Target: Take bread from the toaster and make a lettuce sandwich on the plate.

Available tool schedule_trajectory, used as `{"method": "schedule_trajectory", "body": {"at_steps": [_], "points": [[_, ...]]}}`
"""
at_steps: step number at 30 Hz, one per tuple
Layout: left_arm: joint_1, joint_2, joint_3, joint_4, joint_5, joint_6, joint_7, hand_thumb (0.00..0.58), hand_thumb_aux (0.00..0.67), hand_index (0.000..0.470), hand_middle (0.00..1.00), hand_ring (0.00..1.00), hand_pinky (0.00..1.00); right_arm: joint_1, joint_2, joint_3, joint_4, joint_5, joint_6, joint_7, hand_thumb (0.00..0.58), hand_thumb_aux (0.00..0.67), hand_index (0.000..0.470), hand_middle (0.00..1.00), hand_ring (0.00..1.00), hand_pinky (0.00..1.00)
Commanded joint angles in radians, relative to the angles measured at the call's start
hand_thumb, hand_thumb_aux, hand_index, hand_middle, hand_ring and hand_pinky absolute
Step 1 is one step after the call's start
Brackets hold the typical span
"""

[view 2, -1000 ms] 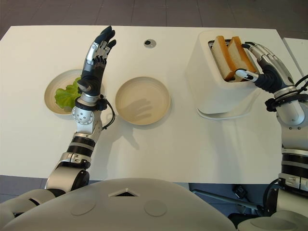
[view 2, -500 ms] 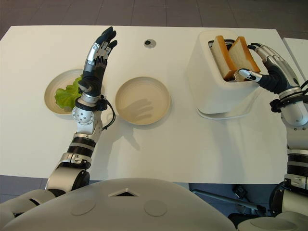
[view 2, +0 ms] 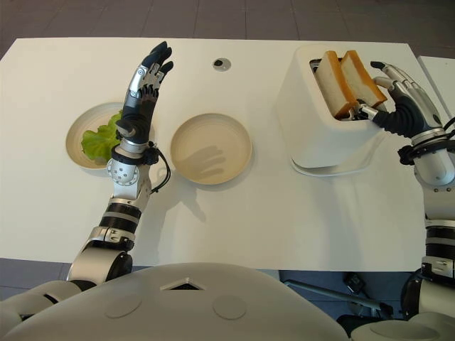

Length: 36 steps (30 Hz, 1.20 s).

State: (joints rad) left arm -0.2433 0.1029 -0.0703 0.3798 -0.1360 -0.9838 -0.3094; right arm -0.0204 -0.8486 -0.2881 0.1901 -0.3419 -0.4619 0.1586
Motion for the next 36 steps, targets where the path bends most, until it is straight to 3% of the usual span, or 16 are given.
{"method": "schedule_trajectory", "body": {"at_steps": [1,2,3,4,5,11,17,21,26,30,34,36], "points": [[0.008,0.0,0.003,-0.01,0.015,0.01,0.0,0.0,0.0,0.0,0.0,0.0,0.0,-0.012,0.021,-0.052,-0.033,0.092,-0.015,-0.013,0.58,0.67,0.47,0.01,0.01,0.01],[0.008,-0.002,0.002,-0.006,0.015,0.01,0.0,0.0,0.0,0.0,0.0,0.0,0.0,-0.029,0.034,-0.074,-0.053,0.131,-0.018,-0.025,0.58,0.67,0.47,0.21,0.21,0.21],[0.007,-0.003,0.002,-0.001,0.015,0.009,0.0,0.0,0.0,0.0,0.0,0.0,0.0,-0.046,0.048,-0.092,-0.073,0.161,-0.018,-0.036,0.58,0.67,0.47,0.64,0.64,0.64],[0.006,-0.004,0.003,0.004,0.016,0.008,0.0,0.0,0.0,0.0,0.0,0.0,0.0,-0.066,0.064,-0.108,-0.092,0.191,-0.018,-0.048,0.58,0.67,0.47,0.85,0.85,0.85],[0.006,-0.005,0.003,0.006,0.017,0.007,0.001,0.0,0.0,0.0,0.0,0.0,0.0,-0.091,0.085,-0.116,-0.112,0.221,-0.019,-0.062,0.58,0.67,0.47,1.0,1.0,1.0],[-0.009,0.028,0.057,0.024,0.148,-0.034,0.061,0.0,0.0,0.0,0.0,0.0,0.0,-0.201,0.19,-0.167,-0.194,0.336,-0.016,-0.154,0.58,0.67,0.47,1.0,1.0,1.0],[-0.017,0.183,0.219,0.008,0.308,-0.075,0.178,0.0,0.0,0.0,0.0,0.0,0.0,-0.222,0.258,-0.061,-0.402,0.58,0.03,-0.026,0.58,0.67,0.47,1.0,1.0,1.0],[-0.008,0.321,0.287,0.034,0.601,-0.071,0.303,0.0,0.0,0.0,0.0,0.0,0.0,-0.216,0.302,0.067,-0.469,0.61,0.083,0.067,0.58,0.67,0.47,1.0,1.0,1.0],[0.019,0.559,0.274,0.096,0.923,0.083,0.463,0.0,0.0,0.0,0.0,0.0,0.0,-0.193,0.348,0.255,-0.445,0.527,0.118,0.183,0.58,0.67,0.47,1.0,1.0,1.0],[0.093,0.654,0.161,0.192,0.947,0.234,0.318,0.0,0.0,0.0,0.0,0.0,0.0,-0.147,0.401,0.461,-0.363,0.414,0.089,0.286,0.58,0.67,0.47,1.0,1.0,1.0],[0.106,0.68,0.096,0.222,0.917,0.326,0.235,0.0,0.0,0.0,0.0,0.0,0.0,-0.162,0.442,0.556,-0.188,0.293,0.057,0.307,0.58,0.67,0.47,1.0,1.0,1.0],[0.11,0.686,0.072,0.231,0.909,0.372,0.224,0.304,0.208,0.146,0.0,0.0,0.0,-0.181,0.468,0.577,-0.083,0.227,0.035,0.278,0.58,0.67,0.47,1.0,1.0,1.0]]}}
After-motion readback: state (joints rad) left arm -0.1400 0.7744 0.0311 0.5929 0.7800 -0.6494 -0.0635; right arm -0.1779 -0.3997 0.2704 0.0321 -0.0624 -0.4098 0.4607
